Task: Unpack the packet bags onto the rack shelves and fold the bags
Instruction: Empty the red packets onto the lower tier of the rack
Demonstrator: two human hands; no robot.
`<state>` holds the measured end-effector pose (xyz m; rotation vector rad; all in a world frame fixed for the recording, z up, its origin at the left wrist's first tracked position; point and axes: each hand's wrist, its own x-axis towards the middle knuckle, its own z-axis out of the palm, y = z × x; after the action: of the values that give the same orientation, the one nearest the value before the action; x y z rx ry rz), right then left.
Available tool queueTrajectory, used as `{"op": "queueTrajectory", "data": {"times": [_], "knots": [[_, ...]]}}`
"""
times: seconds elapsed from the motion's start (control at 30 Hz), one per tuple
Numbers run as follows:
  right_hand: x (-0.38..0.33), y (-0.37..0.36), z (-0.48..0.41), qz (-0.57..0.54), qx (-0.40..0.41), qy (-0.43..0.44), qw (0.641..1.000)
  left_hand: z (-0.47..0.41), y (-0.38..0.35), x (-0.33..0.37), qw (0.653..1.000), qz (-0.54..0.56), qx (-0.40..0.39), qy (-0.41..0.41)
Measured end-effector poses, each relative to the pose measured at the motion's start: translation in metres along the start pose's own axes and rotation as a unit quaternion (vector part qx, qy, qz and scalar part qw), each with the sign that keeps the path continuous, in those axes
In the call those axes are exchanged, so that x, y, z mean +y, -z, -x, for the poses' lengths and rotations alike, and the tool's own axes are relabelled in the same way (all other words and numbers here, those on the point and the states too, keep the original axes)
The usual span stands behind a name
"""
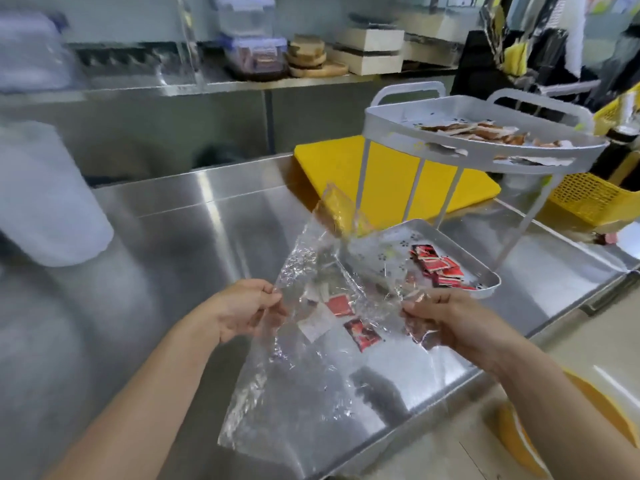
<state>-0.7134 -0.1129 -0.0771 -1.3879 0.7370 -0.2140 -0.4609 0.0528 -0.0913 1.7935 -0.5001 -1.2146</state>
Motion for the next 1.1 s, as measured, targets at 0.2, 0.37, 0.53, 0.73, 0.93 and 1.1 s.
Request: {"op": "queueTrajectory", "data": {"times": [0.2,0.37,0.53,0.73,0.93,1.1], "knots": [[-0.012,-0.067,-0.022,0.039,-0.056,0.003,0.998,0.053,0.051,-0.038,0.988,0.060,0.139,-0.040],[-0.019,-0.126,-0.045,0.067,-0.108,0.012,0.992,0.095,0.093,-0.072,0.954,0.167,0.240,-0.066],[-0.010,-0.187,-0.068,0.074,-0.132,0.018,0.988,0.142,0.126,-0.108,0.903,0.221,0.359,-0.086],[0.003,-0.282,-0.081,0.068,-0.189,0.018,0.979,0.197,0.172,-0.150,0.837,0.220,0.492,-0.091],[-0.001,-0.371,-0.082,0.018,-0.226,0.046,0.973,0.273,0.227,-0.176,0.864,0.212,0.452,-0.064],[0.012,-0.429,-0.091,-0.012,-0.226,0.039,0.973,0.317,0.262,-0.212,0.838,0.122,0.531,0.027]]}}
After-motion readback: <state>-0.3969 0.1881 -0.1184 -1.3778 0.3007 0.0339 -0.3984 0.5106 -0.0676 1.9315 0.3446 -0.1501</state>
